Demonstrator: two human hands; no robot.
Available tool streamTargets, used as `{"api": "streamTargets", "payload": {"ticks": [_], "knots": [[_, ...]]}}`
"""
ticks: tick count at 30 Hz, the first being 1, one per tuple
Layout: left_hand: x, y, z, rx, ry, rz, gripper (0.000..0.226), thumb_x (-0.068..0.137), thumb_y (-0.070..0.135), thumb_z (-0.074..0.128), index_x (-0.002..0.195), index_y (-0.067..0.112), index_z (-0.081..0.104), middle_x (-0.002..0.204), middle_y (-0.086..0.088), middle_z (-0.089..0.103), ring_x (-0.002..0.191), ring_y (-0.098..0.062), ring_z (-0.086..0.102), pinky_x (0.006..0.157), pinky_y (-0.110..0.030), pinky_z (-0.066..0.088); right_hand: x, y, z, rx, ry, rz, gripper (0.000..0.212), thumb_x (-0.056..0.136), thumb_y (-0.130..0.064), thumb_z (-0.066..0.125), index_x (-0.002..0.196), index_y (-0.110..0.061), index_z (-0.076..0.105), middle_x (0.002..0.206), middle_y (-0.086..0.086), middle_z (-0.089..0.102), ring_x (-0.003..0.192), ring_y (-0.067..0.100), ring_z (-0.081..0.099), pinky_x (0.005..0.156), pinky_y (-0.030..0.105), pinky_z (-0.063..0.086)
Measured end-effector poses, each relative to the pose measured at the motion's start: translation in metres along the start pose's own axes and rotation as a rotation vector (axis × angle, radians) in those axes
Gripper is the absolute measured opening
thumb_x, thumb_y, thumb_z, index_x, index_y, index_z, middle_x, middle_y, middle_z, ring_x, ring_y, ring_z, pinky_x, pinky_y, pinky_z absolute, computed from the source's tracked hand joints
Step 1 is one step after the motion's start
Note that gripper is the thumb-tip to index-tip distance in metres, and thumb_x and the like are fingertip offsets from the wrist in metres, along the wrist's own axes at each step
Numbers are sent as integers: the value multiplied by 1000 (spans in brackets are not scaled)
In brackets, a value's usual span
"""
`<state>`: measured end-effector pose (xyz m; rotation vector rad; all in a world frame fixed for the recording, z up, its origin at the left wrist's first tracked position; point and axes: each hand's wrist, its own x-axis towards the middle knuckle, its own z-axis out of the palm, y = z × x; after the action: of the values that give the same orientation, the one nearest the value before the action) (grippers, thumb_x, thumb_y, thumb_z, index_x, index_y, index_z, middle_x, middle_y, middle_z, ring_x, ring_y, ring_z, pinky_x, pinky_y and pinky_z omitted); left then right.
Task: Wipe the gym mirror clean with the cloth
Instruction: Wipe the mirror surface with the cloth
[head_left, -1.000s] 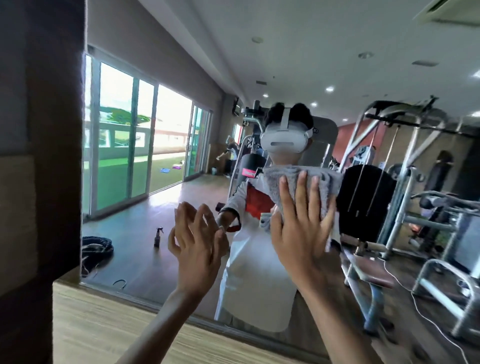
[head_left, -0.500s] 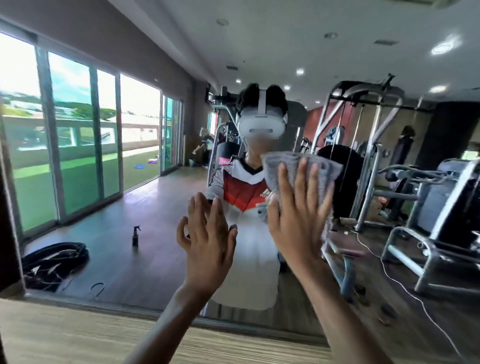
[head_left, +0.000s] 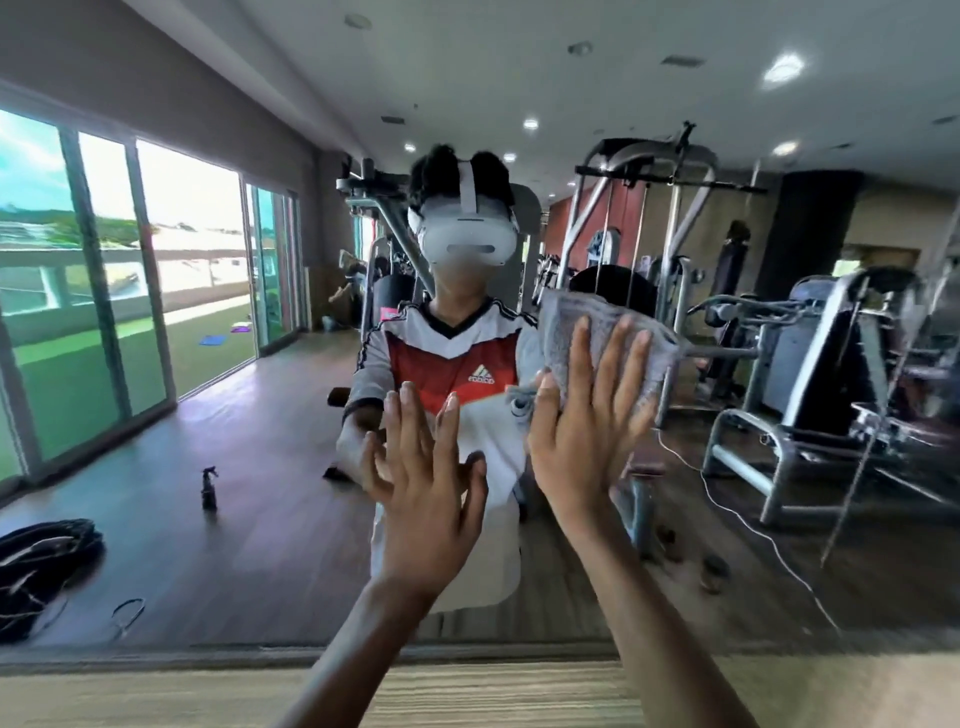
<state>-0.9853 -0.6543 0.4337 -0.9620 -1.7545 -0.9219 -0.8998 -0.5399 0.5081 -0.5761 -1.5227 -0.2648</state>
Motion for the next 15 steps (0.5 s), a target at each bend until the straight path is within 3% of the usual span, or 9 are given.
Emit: {"api": "streamTargets", "payload": {"ticks": [3,5,9,12,13,15], "knots": [[-9,16,9,-29,-13,50,62,99,36,43,155,15,28,166,-21,5,155,-31,-2,116,-59,12,-40,34,-8,3,-145,-435,55,99,-32,42,153,-24,34,160,8,26,144,27,35,118,57,21],[-16,21,15,-11,-21,70,63,98,36,46,155,14,31,167,-19,3,155,-31,-1,114,-62,14,-57,83,-22,-41,-176,-517,56,96,-29,47,151,-27,38,159,5,33,141,21,39,118,57,23],[-14,37,25,9,-28,137,61,98,33,48,154,13,34,164,-26,12,155,-34,5,113,-65,19,-25,148,-39,-120,-51,-181,58,93,-25,46,151,-21,37,158,11,33,151,25,21,118,56,20],[-2,63,34,17,-8,181,59,99,34,46,154,18,30,163,-26,18,154,-34,10,114,-62,17,24,138,-36,-94,19,76,60,95,-26,41,153,-17,34,161,14,26,151,29,18,122,44,-3],[0,73,37,12,-6,185,59,100,34,46,155,20,29,163,-26,19,154,-33,9,114,-62,16,30,130,-34,-87,18,91,60,95,-27,40,154,-16,32,162,14,25,151,30,17,122,42,-7],[-3,86,43,11,-4,200,59,100,35,44,155,21,28,162,-26,20,155,-31,6,114,-63,17,20,118,-34,-77,-32,-31,58,98,-30,39,154,-16,32,161,14,24,150,32,20,122,47,0]]}}
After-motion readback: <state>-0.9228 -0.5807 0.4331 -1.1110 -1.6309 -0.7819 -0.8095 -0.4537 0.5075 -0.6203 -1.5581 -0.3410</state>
